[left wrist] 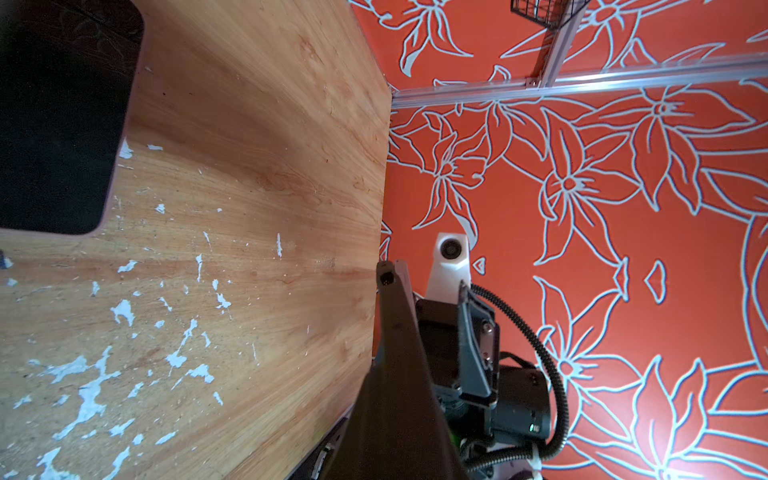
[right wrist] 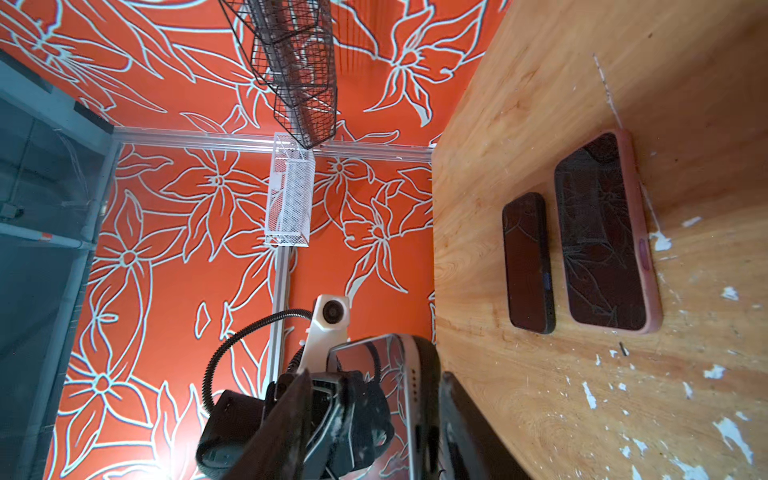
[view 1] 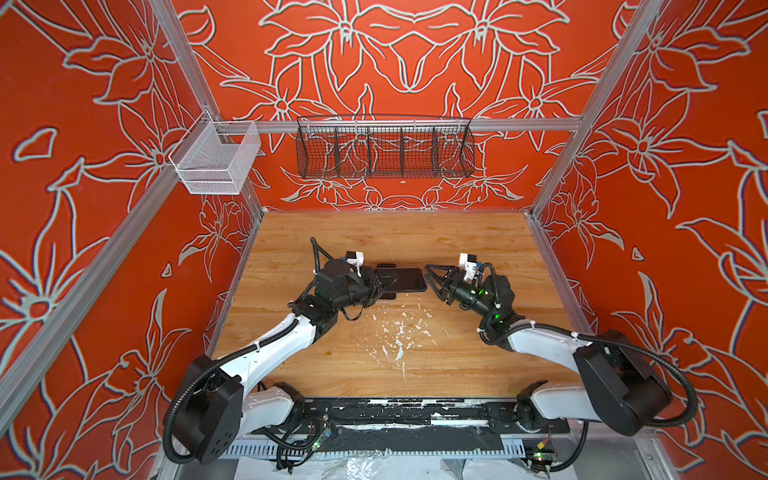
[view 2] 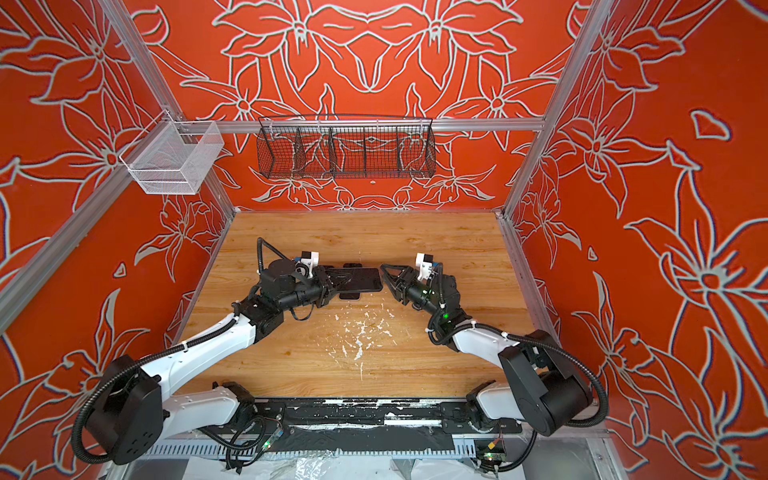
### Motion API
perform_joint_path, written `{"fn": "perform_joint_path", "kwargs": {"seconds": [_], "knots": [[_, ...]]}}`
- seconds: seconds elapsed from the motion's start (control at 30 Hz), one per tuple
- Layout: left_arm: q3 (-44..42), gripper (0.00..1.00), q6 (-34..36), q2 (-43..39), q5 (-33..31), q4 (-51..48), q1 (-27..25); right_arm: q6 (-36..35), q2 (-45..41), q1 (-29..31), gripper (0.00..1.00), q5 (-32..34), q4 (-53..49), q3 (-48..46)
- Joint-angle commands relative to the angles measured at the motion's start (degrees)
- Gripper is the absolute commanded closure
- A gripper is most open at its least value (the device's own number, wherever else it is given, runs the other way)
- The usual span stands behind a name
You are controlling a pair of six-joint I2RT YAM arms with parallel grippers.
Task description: Put the phone into the phone case
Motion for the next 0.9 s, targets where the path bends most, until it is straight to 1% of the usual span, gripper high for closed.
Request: {"fn": "perform_joint_path", "kwargs": {"seconds": [0.0,0.07,0.17,0.37,0.47,0.67,0.73,0.87], "knots": [[3.8,1.00,5.3,-0.7,7.0,2.3,0.6,-1.9,-1.0,-0.6,0.48,-6.0,-0.5,3.1],[4.3,1.00,5.8,-0.1,8.7,3.3,0.6,-2.8,-1.1,-0.6,0.48,-7.6,-1.6,4.0],[4.3,1.00,5.9,0.2,10.1,5.3,0.6,-4.7,-2.4,-0.9,0.46,-7.7,-4.2,3.8],[5.9,1.00,8.2,0.3,13.7,5.1,0.6,-10.8,-9.6,-2.6,0.42,-6.0,-15.7,2.9],[6.7,1.00,9.5,0.5,15.5,4.3,0.6,-12.6,-12.3,-3.2,0.41,-7.7,-18.7,3.4],[7.1,1.00,9.8,1.7,16.5,5.7,0.6,-12.0,-11.4,-3.3,0.47,-15.7,-16.2,5.4],[7.4,1.00,9.6,2.2,16.7,6.3,0.6,-11.5,-11.5,-3.3,0.51,-16.3,-15.2,5.4],[7.4,1.00,9.4,2.8,16.9,6.7,0.6,-12.0,-12.8,-3.3,0.61,-15.2,-16.2,5.3]]}}
